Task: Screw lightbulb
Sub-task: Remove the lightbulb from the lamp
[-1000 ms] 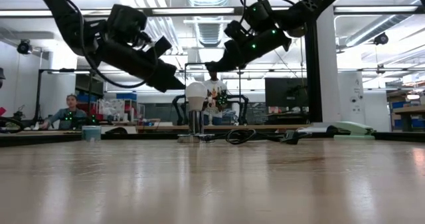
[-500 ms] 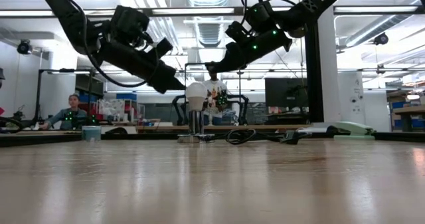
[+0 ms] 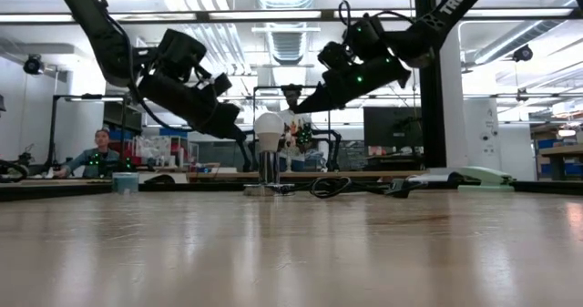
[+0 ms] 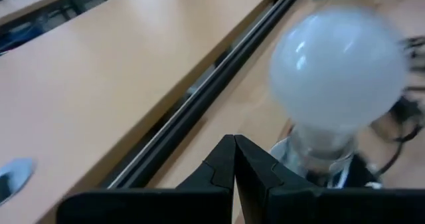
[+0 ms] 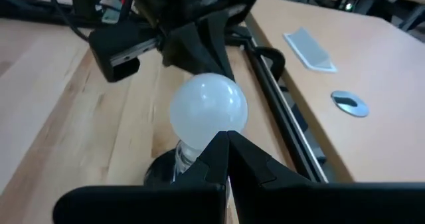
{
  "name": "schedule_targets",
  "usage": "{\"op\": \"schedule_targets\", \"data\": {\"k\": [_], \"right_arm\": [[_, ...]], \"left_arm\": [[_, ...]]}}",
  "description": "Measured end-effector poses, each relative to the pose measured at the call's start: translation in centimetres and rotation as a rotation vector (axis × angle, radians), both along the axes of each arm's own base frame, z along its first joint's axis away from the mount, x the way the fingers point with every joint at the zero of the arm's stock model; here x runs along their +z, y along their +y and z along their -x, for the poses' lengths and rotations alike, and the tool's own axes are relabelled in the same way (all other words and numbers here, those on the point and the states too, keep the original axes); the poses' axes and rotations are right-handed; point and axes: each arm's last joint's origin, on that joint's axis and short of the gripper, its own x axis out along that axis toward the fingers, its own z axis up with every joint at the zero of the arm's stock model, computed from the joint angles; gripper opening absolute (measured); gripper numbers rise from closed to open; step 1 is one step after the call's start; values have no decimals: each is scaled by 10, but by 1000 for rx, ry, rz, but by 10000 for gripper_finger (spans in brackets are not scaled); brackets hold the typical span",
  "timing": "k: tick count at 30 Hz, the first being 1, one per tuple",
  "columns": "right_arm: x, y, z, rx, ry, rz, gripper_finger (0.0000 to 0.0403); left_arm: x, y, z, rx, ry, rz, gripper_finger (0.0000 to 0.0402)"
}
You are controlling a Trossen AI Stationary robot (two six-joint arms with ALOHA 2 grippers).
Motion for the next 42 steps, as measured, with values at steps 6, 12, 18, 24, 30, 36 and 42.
{"op": "schedule_targets", "data": {"k": [6, 12, 18, 24, 30, 36, 42], "right_arm": [[-5, 2, 2, 14, -2, -20, 2], [-6, 5, 2, 65, -7, -42, 2], [-8, 8, 2, 78, -6, -43, 2], [43, 6, 1, 183, -222, -60, 2], [46, 10, -1, 253, -154, -124, 2], [8, -6, 22, -52, 69, -95, 2], [27, -16, 25, -69, -105, -73, 2]], "left_arm": [[5, 3, -10, -37, -53, -7, 0], [7, 3, -11, -35, -62, -1, 0], [5, 0, -12, -64, -58, 14, 0], [10, -8, -6, -76, -58, 21, 0], [20, -15, 12, -45, -16, 7, 0], [9, -24, 20, -53, -12, 60, 0], [9, -23, 18, -51, -46, 42, 0]]}}
